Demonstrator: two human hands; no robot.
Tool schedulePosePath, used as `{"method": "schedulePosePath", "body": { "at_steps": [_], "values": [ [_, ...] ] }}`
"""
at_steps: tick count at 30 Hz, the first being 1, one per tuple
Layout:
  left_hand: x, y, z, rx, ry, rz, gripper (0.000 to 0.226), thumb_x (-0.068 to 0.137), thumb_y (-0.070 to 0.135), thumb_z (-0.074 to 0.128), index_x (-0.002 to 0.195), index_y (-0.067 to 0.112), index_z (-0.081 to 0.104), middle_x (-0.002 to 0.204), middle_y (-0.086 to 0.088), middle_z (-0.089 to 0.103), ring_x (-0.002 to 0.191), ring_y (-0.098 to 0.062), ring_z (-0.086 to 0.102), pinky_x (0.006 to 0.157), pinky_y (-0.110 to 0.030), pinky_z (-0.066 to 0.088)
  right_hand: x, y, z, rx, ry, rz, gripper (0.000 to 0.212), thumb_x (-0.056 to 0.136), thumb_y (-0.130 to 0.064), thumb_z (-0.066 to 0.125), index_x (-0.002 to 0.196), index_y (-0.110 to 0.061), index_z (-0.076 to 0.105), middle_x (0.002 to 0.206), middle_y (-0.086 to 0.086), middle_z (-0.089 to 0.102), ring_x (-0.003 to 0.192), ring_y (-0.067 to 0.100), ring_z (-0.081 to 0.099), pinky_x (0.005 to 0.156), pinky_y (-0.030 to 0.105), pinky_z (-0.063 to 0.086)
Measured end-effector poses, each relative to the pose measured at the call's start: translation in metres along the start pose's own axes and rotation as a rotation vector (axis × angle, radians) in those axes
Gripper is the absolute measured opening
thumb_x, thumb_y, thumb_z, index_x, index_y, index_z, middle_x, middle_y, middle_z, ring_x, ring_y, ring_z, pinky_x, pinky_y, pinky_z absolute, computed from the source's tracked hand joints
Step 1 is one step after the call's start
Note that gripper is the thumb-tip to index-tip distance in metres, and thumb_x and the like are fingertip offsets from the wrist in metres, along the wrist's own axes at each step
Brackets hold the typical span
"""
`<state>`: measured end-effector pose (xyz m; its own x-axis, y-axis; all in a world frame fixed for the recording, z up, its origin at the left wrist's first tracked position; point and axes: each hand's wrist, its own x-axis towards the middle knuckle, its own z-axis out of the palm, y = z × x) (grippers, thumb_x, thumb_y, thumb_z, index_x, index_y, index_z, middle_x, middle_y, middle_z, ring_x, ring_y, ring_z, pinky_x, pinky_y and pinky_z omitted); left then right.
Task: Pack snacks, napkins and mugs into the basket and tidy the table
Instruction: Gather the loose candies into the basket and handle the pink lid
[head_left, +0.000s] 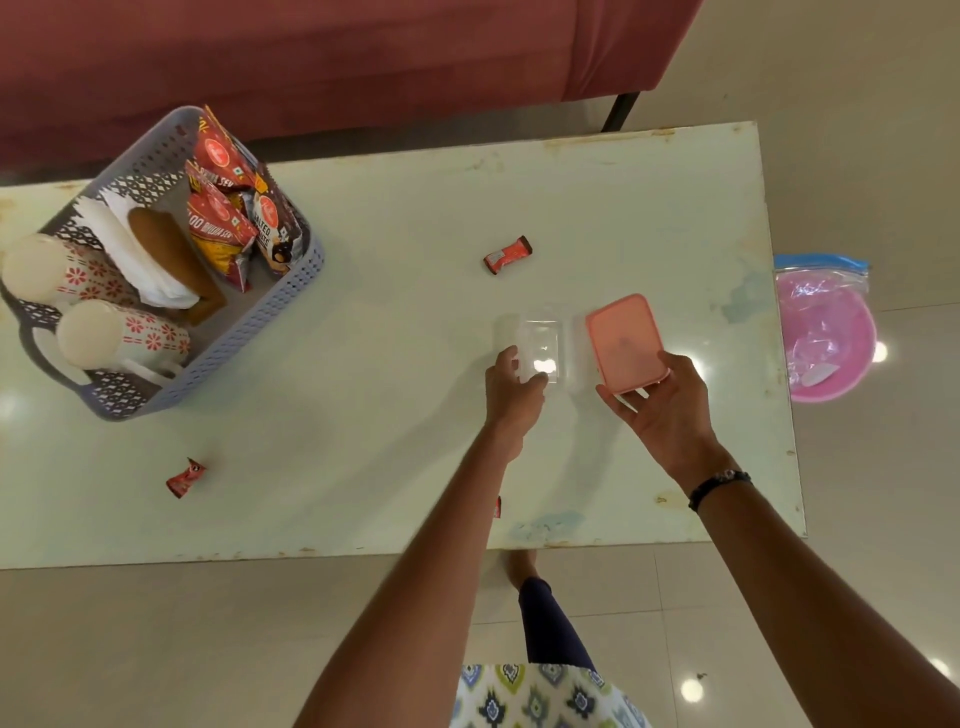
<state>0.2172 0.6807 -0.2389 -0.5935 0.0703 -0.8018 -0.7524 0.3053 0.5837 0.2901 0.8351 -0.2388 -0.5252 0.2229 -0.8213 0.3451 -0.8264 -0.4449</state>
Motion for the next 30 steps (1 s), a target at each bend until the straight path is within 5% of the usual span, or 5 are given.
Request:
{"method": "schedulePosePath", "body": {
  "at_steps": [12, 18, 22, 26, 30],
  "values": [
    [-0.023, -0.004, -0.029, 0.016, 0.044, 0.006, 0.054, 0.089, 0.014, 0.058, 0.139, 0.016, 0.037, 0.142, -0.006, 0.039, 0.123, -0.023, 0.046, 0.104, -0.045, 0.045, -0.014, 0.015, 0.016, -0.767, 0.366, -0.333, 0.053, 0.092, -0.038, 0.054, 0.139, -0.018, 0.040, 0.145, 0.004, 0.038, 0.129, 0.023, 0.044, 0.106, 0.041, 0.041],
    [-0.035, 0.008, -0.077, -0.037, 0.122, 0.044, 0.046, 0.090, 0.012, 0.056, 0.134, 0.013, 0.043, 0.139, -0.005, 0.045, 0.116, -0.022, 0.052, 0.102, -0.042, 0.047, -0.031, 0.022, 0.072, -0.949, 0.214, -0.505, 0.045, 0.093, -0.029, 0.057, 0.133, -0.014, 0.046, 0.139, 0.006, 0.046, 0.120, 0.018, 0.048, 0.095, 0.028, 0.042],
    [-0.037, 0.019, -0.137, -0.137, 0.252, 0.098, 0.037, 0.089, 0.005, 0.055, 0.125, 0.009, 0.050, 0.131, -0.007, 0.053, 0.078, -0.009, 0.057, 0.071, -0.029, 0.050, -0.033, 0.035, 0.139, -1.027, 0.070, -0.584, 0.038, 0.093, -0.025, 0.057, 0.128, -0.013, 0.051, 0.132, 0.003, 0.053, 0.117, 0.018, 0.053, 0.091, 0.023, 0.040],
    [-0.032, 0.027, -0.212, -0.088, 0.382, 0.195, 0.030, 0.088, 0.001, 0.054, 0.117, 0.006, 0.055, 0.125, -0.014, 0.059, 0.101, -0.026, 0.059, 0.095, -0.046, 0.050, -0.024, 0.057, 0.219, -1.135, -0.083, -0.655, 0.033, 0.092, -0.018, 0.058, 0.124, -0.010, 0.054, 0.127, 0.005, 0.058, 0.111, 0.017, 0.057, 0.086, 0.020, 0.041],
    [-0.021, 0.036, -0.285, -0.020, 0.470, 0.294, 0.025, 0.090, 0.000, 0.048, 0.114, 0.000, 0.055, 0.122, -0.022, 0.060, 0.113, -0.037, 0.056, 0.097, -0.054, 0.047, -0.006, 0.082, 0.299, -1.205, -0.179, -0.720, 0.028, 0.092, -0.011, 0.055, 0.120, -0.005, 0.056, 0.124, 0.010, 0.061, 0.108, 0.022, 0.060, 0.086, 0.020, 0.044]
  ]
}}
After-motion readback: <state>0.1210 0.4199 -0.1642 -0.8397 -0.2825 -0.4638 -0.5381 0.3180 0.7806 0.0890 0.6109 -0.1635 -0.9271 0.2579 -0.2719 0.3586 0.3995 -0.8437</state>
